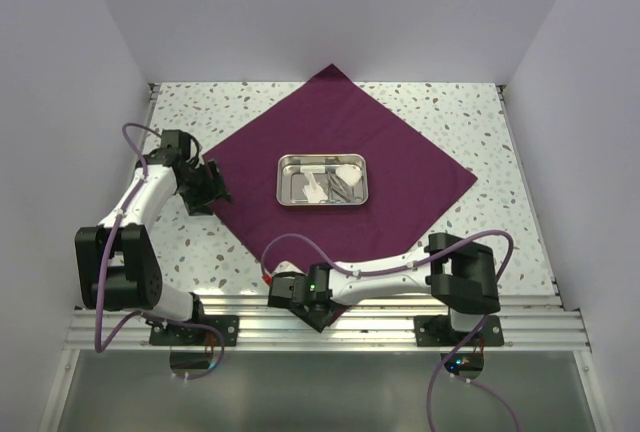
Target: Prepare the surgical pack
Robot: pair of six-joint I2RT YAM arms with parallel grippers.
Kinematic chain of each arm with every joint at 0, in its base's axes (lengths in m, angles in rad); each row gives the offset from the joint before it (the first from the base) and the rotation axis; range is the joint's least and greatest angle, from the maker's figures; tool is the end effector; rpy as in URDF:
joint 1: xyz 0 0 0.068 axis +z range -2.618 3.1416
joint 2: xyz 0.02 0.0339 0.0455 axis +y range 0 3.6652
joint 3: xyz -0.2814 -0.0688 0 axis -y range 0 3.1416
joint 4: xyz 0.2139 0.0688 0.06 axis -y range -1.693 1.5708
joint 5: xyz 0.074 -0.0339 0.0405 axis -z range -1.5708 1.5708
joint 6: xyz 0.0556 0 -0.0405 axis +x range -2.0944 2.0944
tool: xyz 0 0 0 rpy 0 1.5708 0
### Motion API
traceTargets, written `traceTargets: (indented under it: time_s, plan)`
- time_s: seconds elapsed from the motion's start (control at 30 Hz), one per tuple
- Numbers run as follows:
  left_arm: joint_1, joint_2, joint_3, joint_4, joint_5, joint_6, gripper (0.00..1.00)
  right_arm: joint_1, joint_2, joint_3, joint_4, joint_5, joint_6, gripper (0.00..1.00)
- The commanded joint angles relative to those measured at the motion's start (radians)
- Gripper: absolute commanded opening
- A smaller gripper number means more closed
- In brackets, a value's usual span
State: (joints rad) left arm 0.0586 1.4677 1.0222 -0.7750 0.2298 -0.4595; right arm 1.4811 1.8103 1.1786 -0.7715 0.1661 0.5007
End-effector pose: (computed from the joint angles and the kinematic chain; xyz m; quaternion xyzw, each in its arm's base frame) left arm 0.2542 0.0022 0.2350 -0.2313 0.9507 -0.1451 0.1472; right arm 0.0375 0.3142 0.1819 -0.4614 0.8794 0.0245 0.1149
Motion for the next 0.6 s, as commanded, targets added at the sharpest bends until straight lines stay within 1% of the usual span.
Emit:
traceTargets:
  time_s: [0.0, 0.07, 0.2, 0.23, 0.33, 0.43, 0.5, 0.53, 0.57]
  plan:
    - [0.004, -0.030, -0.007, 0.011, 0.019, 0.022, 0.66, 0.002, 0.004, 0.027, -0.034, 0.110, 0.041, 0.46]
    - [0.006, -0.030, -0.008, 0.011, 0.019, 0.022, 0.66, 0.004, 0.000, 0.021, -0.031, 0.113, 0.044, 0.43]
    - [0.006, -0.030, -0.007, 0.014, 0.022, 0.021, 0.66, 0.004, 0.015, 0.016, -0.008, 0.084, 0.030, 0.41]
    - [0.004, -0.030, -0.005, 0.013, 0.023, 0.021, 0.66, 0.005, 0.020, 0.016, 0.000, 0.052, 0.015, 0.41]
    - [0.004, -0.027, -0.004, 0.013, 0.023, 0.024, 0.66, 0.030, 0.029, 0.023, 0.012, 0.032, -0.014, 0.44]
    - [0.004, -0.026, -0.005, 0.011, 0.022, 0.025, 0.66, 0.031, 0.035, 0.015, 0.011, 0.007, -0.014, 0.44]
    - [0.004, -0.026, -0.007, 0.013, 0.017, 0.025, 0.66, 0.030, 0.035, 0.000, 0.014, 0.006, -0.011, 0.41]
    - [0.004, -0.026, -0.007, 0.013, 0.017, 0.025, 0.66, 0.031, 0.035, -0.004, 0.012, 0.007, -0.007, 0.35]
    - [0.004, -0.026, -0.010, 0.013, 0.017, 0.024, 0.66, 0.030, 0.034, -0.005, 0.009, 0.018, -0.005, 0.33]
